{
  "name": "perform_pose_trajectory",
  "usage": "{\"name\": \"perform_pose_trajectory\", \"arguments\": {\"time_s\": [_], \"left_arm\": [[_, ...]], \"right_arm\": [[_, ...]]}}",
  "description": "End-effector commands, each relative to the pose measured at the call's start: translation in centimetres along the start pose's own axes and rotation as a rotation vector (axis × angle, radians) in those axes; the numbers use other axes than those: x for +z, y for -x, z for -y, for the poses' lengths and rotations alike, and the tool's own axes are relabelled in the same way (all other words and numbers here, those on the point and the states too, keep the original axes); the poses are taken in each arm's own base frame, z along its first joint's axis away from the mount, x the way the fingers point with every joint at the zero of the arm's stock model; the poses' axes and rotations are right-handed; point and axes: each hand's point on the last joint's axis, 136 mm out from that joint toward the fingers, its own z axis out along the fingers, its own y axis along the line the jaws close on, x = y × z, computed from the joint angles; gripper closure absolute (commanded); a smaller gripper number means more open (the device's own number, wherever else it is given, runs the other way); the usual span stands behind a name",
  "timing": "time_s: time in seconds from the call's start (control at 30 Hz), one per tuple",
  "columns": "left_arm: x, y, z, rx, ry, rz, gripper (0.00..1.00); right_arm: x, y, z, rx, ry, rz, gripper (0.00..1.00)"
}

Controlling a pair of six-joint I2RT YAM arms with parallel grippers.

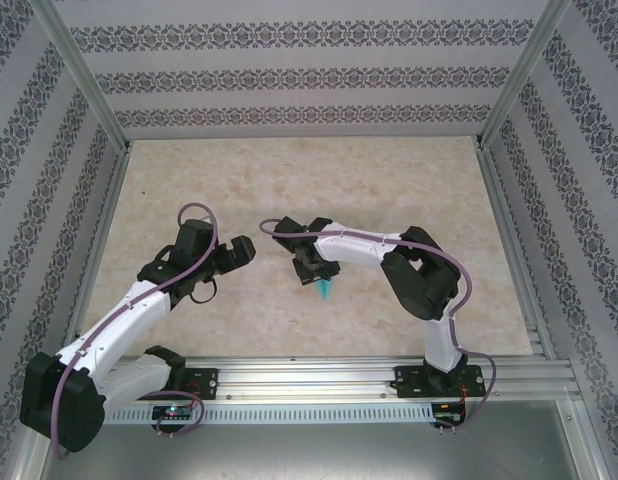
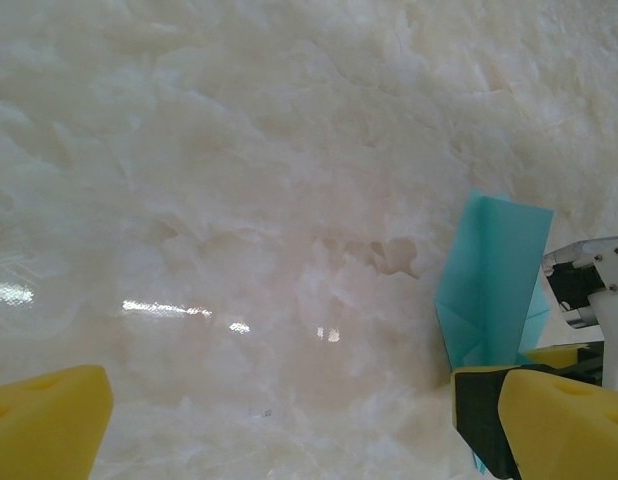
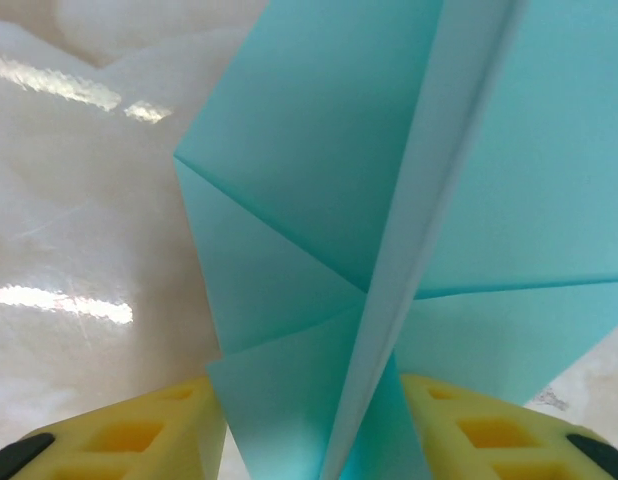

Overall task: Fold a paper plane with a square sheet of paper (fold left side to right side)
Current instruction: Pick up the paper plane at the center of the table.

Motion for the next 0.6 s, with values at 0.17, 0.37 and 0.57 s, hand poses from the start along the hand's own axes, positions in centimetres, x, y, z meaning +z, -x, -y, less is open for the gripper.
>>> {"name": "perform_pose_trajectory", "arguments": {"time_s": [0.17,0.37,0.57], "left_arm": [[0.0,-0.1,-0.3,0.014,0.011,-0.009,0.0],[0.0,-0.1,-0.4,0.013,0.015,-0.01,0.0],[0.0,-0.1,-0.4,0.01,0.016,-0.011,0.0]], "right_arm": [[-1.4,0.3,1.3,0.011,-0.033,0.036,0.59],[-2.1,0.0,2.1,0.029,-0.027,0.048,0.67],[-1.2,-0.3,1.9,0.04,-0.001,0.027,0.78]]}}
